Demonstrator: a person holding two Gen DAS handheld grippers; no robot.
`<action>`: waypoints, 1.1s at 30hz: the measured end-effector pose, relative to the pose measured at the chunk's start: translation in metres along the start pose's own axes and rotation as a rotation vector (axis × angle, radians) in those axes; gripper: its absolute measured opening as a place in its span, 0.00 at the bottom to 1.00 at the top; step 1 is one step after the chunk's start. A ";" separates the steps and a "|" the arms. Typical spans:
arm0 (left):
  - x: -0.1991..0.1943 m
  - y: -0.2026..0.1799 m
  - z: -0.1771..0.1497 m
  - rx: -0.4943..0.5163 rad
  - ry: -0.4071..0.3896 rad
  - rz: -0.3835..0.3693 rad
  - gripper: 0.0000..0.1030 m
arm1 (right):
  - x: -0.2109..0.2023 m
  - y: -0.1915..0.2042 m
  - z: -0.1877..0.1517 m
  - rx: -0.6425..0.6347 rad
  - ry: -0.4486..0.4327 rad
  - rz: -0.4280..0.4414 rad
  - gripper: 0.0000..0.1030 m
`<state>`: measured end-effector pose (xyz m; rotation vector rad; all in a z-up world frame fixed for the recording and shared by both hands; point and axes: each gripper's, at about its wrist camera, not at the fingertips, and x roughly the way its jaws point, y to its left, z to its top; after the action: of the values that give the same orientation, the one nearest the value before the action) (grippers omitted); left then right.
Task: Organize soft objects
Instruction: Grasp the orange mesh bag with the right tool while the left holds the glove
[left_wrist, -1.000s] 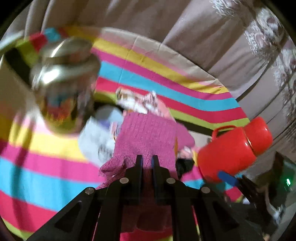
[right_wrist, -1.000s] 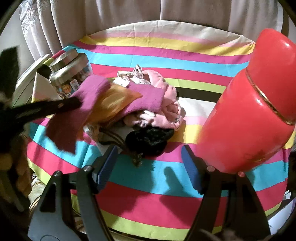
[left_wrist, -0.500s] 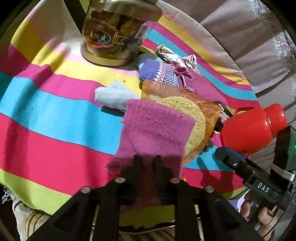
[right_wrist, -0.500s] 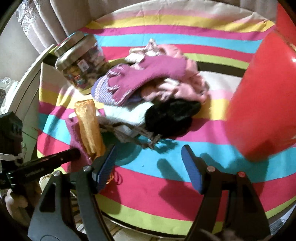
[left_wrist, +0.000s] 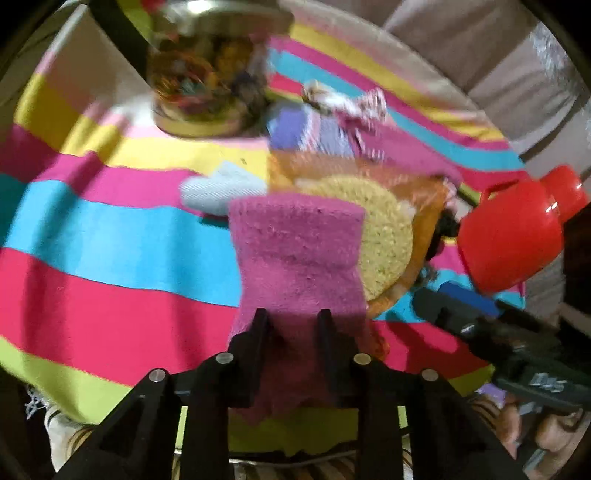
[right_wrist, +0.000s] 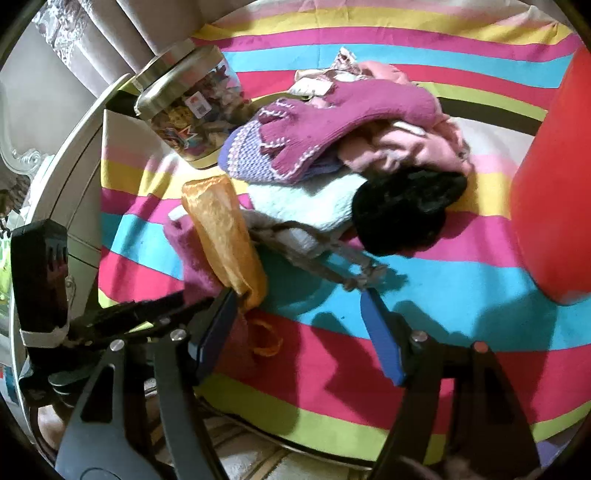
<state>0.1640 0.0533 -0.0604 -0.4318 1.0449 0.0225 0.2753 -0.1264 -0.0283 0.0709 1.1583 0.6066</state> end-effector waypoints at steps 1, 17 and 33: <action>-0.008 0.003 0.000 -0.010 -0.014 -0.004 0.24 | 0.001 0.002 -0.001 -0.006 0.003 0.002 0.71; -0.015 0.013 -0.010 -0.040 -0.015 -0.078 0.66 | 0.046 0.009 0.020 0.111 0.050 0.199 0.71; -0.013 0.029 -0.013 -0.085 -0.023 -0.066 0.11 | 0.036 0.002 0.011 0.165 0.009 0.325 0.24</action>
<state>0.1398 0.0776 -0.0646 -0.5421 1.0091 0.0132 0.2936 -0.1043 -0.0534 0.4036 1.2143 0.7962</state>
